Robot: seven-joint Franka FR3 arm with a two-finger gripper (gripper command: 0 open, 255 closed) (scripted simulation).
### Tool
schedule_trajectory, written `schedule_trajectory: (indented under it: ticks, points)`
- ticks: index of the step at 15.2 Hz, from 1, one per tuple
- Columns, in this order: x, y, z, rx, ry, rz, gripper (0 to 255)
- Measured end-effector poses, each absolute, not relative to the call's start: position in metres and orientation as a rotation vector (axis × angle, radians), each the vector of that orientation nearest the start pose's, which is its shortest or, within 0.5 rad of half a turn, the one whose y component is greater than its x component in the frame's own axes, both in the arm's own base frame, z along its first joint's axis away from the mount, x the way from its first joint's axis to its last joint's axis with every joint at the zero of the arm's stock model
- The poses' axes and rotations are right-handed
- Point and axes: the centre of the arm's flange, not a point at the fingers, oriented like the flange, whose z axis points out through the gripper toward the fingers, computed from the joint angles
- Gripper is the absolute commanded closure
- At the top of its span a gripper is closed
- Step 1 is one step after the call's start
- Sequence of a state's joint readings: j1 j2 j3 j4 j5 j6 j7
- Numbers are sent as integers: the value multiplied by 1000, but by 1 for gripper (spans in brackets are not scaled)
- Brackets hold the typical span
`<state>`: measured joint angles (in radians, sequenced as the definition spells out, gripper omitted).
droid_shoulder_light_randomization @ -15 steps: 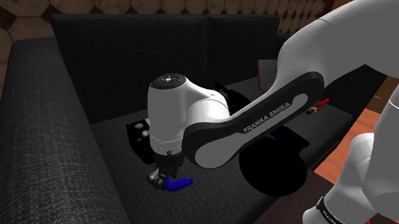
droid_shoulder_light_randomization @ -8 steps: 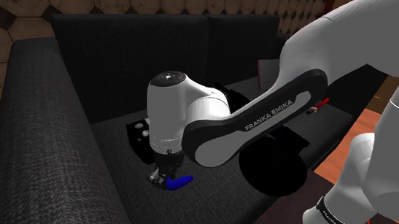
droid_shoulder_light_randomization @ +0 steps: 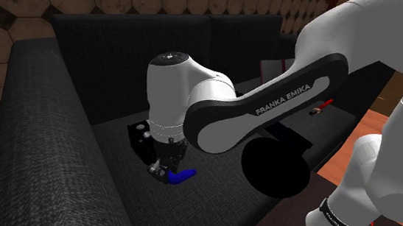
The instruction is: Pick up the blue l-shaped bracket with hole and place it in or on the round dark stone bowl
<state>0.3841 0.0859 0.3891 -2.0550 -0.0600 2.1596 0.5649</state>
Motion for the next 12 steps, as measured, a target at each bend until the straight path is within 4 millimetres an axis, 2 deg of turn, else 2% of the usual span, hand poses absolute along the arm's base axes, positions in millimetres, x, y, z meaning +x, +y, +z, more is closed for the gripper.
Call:
schedule_trajectory:
  ticks: [12]
  points:
    - [410, 393, 464, -3117, -375, -49, 255]
